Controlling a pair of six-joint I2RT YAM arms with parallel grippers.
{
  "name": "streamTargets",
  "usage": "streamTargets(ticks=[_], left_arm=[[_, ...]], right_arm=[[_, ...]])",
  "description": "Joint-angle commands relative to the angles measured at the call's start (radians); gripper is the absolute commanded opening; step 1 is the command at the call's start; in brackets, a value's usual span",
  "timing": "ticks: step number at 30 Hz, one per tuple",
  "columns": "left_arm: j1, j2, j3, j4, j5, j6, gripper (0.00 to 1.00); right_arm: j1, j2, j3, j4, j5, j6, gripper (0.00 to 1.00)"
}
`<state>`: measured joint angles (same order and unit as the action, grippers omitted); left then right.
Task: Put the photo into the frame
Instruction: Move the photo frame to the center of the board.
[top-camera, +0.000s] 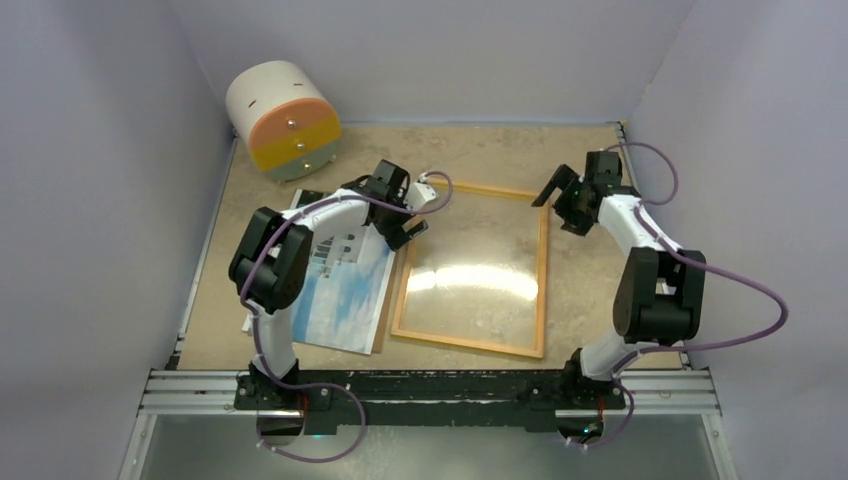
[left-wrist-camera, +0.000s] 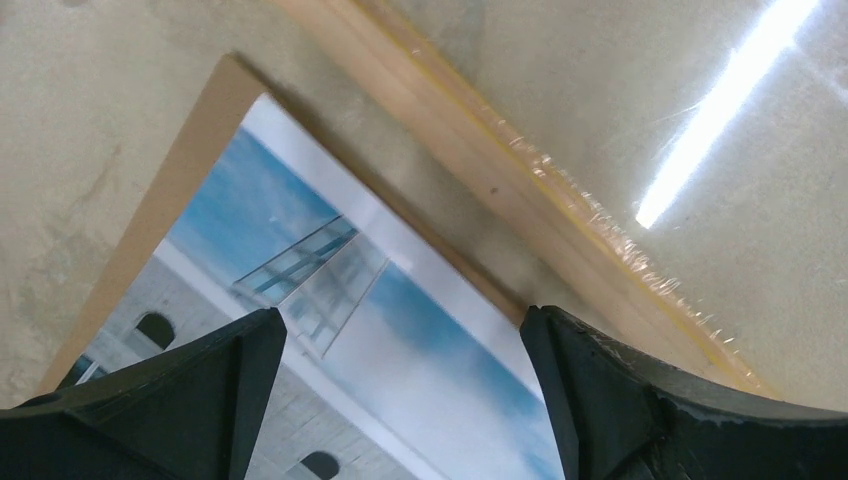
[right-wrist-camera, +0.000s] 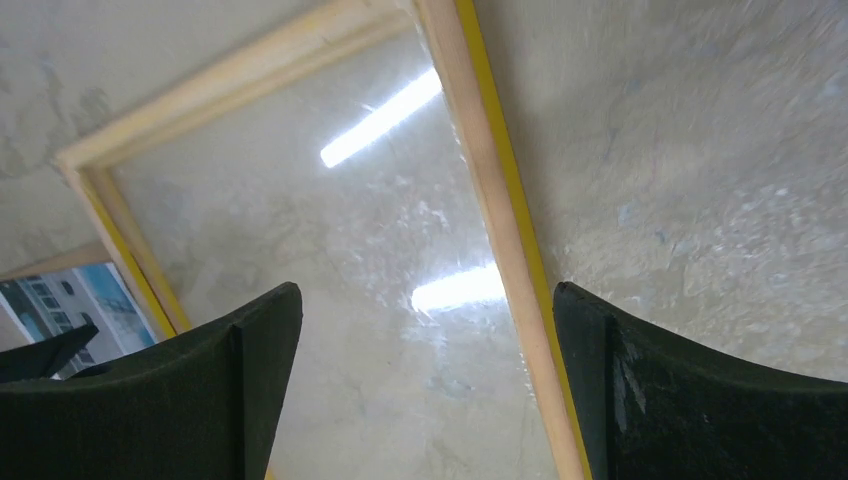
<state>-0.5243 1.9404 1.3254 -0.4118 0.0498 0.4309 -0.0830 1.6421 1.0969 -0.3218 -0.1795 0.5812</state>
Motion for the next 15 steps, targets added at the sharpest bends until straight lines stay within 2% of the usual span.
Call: streamTargets(ticks=[1,5,11,15], left_arm=[[0.093,-0.082,0.094,-0.101,0.053,0.023,1.00],[0.231,-0.175,0.120,-0.189,0.115,0.059,1.00],[0.427,-0.333,-0.057,-0.189,0.076,0.164,1.00],[0.536,-0.384,-0.215,-0.122,0.024,0.217,1.00]], right_arm=[[0.070,-0.115,0.112,-0.037,0.149,-0.008,0.96],[0.297,-0.063,0.227,-0.064,0.178,0.019,0.95],[0.565,0.134,0.455,-0.063,0.171,0.049,0.92],[0.649,0.283,0.615,-0.066,0.122,0.074,0.91]])
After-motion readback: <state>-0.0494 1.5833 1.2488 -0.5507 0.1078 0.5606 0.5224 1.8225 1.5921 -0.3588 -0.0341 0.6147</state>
